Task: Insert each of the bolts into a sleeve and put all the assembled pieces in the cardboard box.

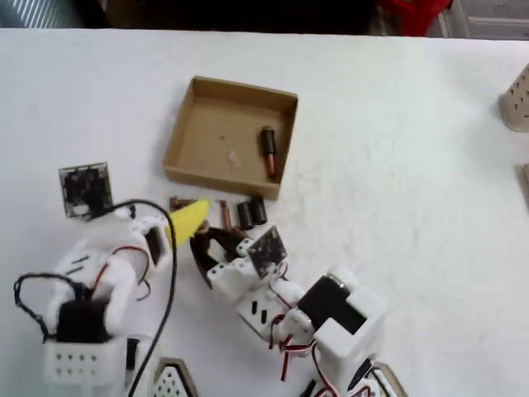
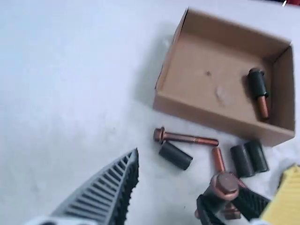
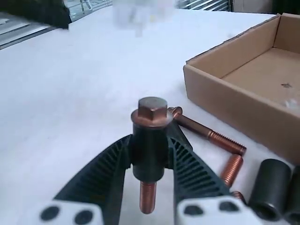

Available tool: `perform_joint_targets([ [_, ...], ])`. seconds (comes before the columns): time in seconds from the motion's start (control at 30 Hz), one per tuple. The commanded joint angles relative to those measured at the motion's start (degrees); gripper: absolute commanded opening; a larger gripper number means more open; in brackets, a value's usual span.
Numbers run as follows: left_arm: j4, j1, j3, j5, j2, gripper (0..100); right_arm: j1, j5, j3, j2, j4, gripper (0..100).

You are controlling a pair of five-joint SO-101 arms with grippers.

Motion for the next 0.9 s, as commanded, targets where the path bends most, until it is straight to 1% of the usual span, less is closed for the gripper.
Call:
perform_joint_targets([
  [0.0,-1.58,-0.57,1.05,0.70,7.34,46,0.84,-0.44,-1.76,-1.27,-0.13,1.8],
  [0.07,-1.76,-0.57,3.08,0.70,9.54,46,1.01,-0.44,-1.14,-2.95,0.13,1.8],
  [0.13,-1.85,-0.57,5.10,0.44,10.24,46,2.24,-0.44,-0.53,-5.58,2.51,1.8],
  [0.23,-3.16,-0.66,8.18,0.26,10.07,46,5.93,-0.44,-0.44,-12.44,9.80,1.8],
  [0.3,-6.59,-1.36,10.73,0.26,10.24,42,8.48,-0.44,-0.44,-18.77,17.01,1.8],
  [0.37,-10.29,-3.12,12.66,-0.44,10.33,33,10.86,-0.44,-0.44,-25.27,25.45,1.8],
  [0.43,-12.40,-4.44,13.98,-3.43,10.33,19,12.53,-0.44,-0.44,-31.43,33.19,1.8],
  [0.5,-13.63,-4.97,15.03,-4.66,10.33,5,13.85,-0.44,-0.44,-37.14,41.10,1.8],
  [0.53,-14.15,-4.97,15.38,-4.84,10.33,0,14.20,-0.44,-0.44,-39.96,44.97,1.8],
  [0.6,-14.42,-4.97,15.82,-4.92,10.33,6,14.99,-0.44,-0.53,-45.41,52.35,1.8],
  [0.63,-14.42,-4.97,15.91,-4.92,10.33,7,15.08,-0.44,-0.53,-48.31,55.60,1.8],
  [0.73,-14.42,-4.97,16.09,-5.01,10.33,2,15.87,-0.35,-0.88,-57.27,65.71,1.8],
  [0.8,-14.07,-4.97,16.18,-5.19,10.42,3,17.36,-0.26,-2.73,-62.46,73.27,1.8],
  [0.87,-13.98,-4.97,16.26,-7.56,10.42,2,19.56,-0.18,-5.63,-66.77,81.63,1.8],
])
